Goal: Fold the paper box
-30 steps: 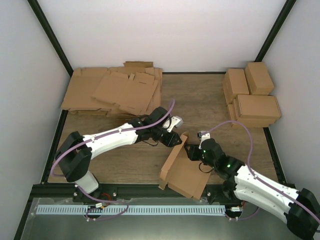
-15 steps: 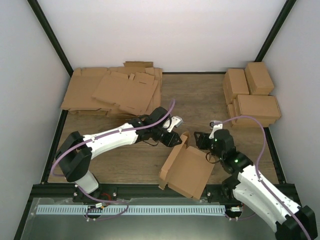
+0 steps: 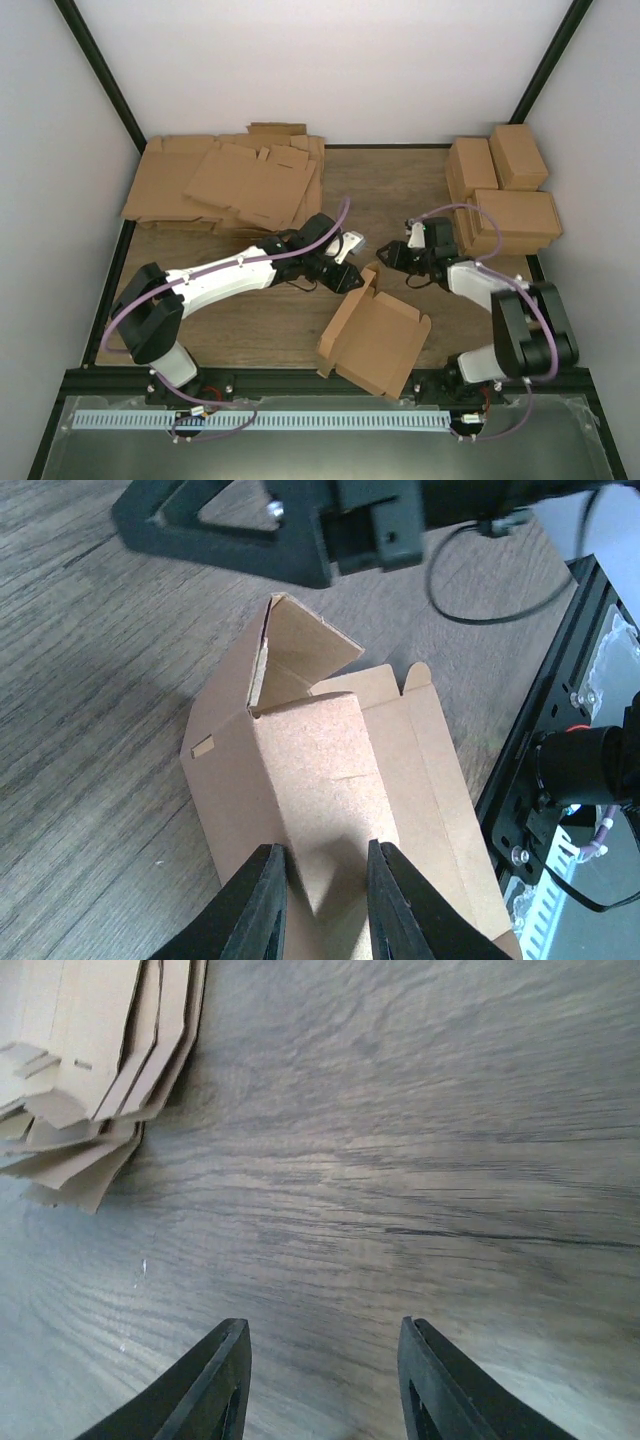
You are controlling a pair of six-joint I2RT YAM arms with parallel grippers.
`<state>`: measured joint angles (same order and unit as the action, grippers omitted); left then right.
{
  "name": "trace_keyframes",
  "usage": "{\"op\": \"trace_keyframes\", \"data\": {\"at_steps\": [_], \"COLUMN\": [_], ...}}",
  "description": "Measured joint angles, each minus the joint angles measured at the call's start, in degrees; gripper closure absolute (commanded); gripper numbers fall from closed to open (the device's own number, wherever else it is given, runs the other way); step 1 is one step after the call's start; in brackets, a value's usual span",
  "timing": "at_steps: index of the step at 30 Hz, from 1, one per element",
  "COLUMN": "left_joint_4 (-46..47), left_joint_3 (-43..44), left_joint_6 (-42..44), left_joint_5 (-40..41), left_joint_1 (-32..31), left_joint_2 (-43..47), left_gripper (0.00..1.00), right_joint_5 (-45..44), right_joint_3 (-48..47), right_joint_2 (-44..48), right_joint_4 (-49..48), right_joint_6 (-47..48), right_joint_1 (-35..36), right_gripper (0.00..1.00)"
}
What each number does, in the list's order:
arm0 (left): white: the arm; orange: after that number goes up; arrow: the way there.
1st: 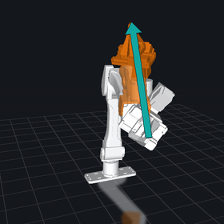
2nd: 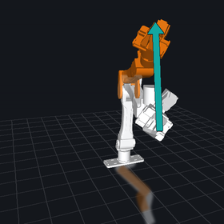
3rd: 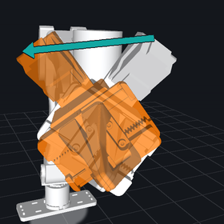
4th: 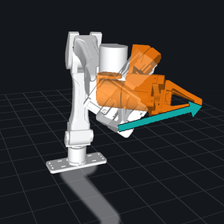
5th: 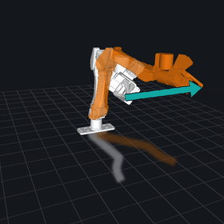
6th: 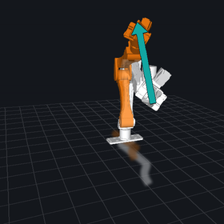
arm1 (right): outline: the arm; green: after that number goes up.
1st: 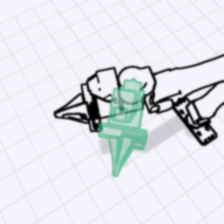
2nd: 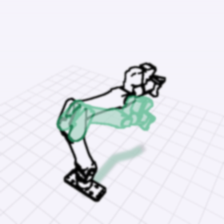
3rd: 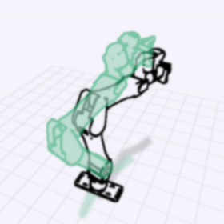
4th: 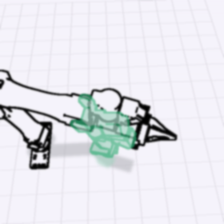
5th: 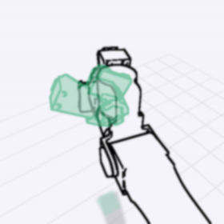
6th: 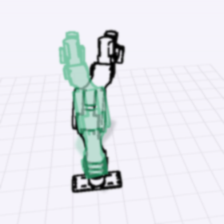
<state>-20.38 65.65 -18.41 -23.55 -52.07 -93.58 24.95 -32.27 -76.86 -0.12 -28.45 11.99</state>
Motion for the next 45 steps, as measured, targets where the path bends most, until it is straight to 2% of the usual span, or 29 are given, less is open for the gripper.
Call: {"op": "trace_keyframes", "data": {"at_steps": [6,15,29,45], "left_joint_4": [0.04,-0.37,-1.51,-1.95], "left_joint_3": [0.02,0.02,0.04,-0.13], "left_joint_6": [0.00,0.00,-0.87,-1.14], "left_joint_5": [0.33,0.31,0.37,-0.81], "left_joint_1": [0.00,0.00,0.07,0.79], "left_joint_2": [-0.02,-0.02,0.20,0.44], "left_gripper": [0.75,0.75,0.75,0.75], "right_joint_5": [13.29,22.36,22.93,16.35], "right_joint_3": [-2.34,1.16,3.45,8.57], "right_joint_2": [-13.07,-13.33,-4.00,3.41], "right_joint_4": [-4.76,-9.88,-8.04,-7.78], "right_joint_6": [0.28,-0.96,-4.26,-6.45], "right_joint_1": [-0.61,-1.29,-1.05,0.76], "right_gripper": [0.64,0.64,0.68,0.70]}}
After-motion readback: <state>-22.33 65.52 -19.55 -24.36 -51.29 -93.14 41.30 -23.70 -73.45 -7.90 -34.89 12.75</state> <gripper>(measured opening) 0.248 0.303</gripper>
